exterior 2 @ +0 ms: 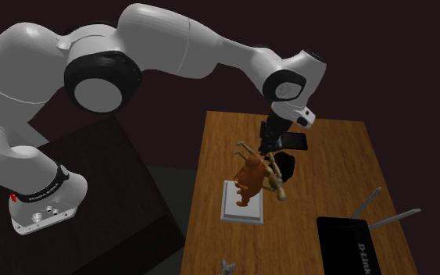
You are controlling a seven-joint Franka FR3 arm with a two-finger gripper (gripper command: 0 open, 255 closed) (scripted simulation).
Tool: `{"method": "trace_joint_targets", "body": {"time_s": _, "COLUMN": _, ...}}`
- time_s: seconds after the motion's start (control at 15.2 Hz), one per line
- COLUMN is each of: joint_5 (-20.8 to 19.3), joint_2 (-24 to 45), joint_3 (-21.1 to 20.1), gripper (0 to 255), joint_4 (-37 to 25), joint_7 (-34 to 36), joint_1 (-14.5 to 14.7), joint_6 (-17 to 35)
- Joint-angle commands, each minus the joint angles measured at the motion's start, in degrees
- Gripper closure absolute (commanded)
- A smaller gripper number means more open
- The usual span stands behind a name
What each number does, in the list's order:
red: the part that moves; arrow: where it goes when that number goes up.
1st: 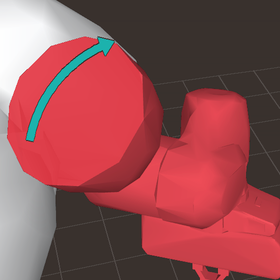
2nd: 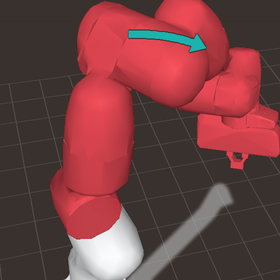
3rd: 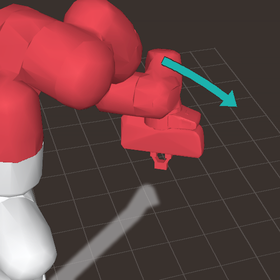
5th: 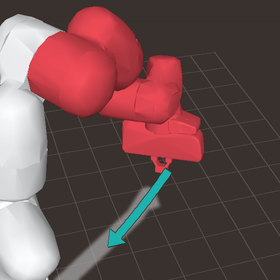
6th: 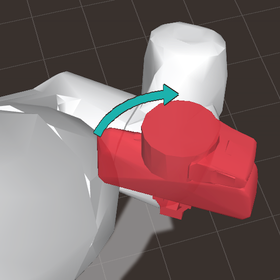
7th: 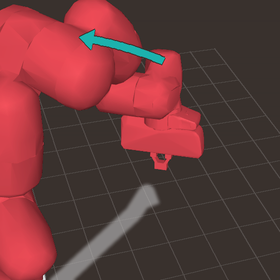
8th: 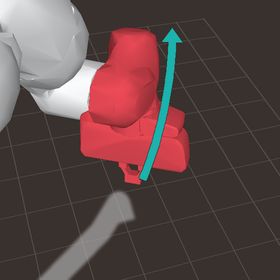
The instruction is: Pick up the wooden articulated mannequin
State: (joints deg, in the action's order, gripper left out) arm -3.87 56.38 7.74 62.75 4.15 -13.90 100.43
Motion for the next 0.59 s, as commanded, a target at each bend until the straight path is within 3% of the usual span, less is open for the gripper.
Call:
{"method": "trace_joint_targets", "body": {"time_s": 0.0, "joint_5": -0.03, "joint_2": -0.6, "joint_3": 0.04, "gripper": 255, "joint_4": -0.42, "joint_7": -0.09, "joint_1": 0.04, "joint_6": -1.01}}
{"method": "trace_joint_targets", "body": {"time_s": 0.53, "joint_5": -0.15, "joint_2": -3.0, "joint_3": 0.18, "gripper": 255, "joint_4": -0.96, "joint_7": -0.49, "joint_1": 0.15, "joint_6": -3.92}}
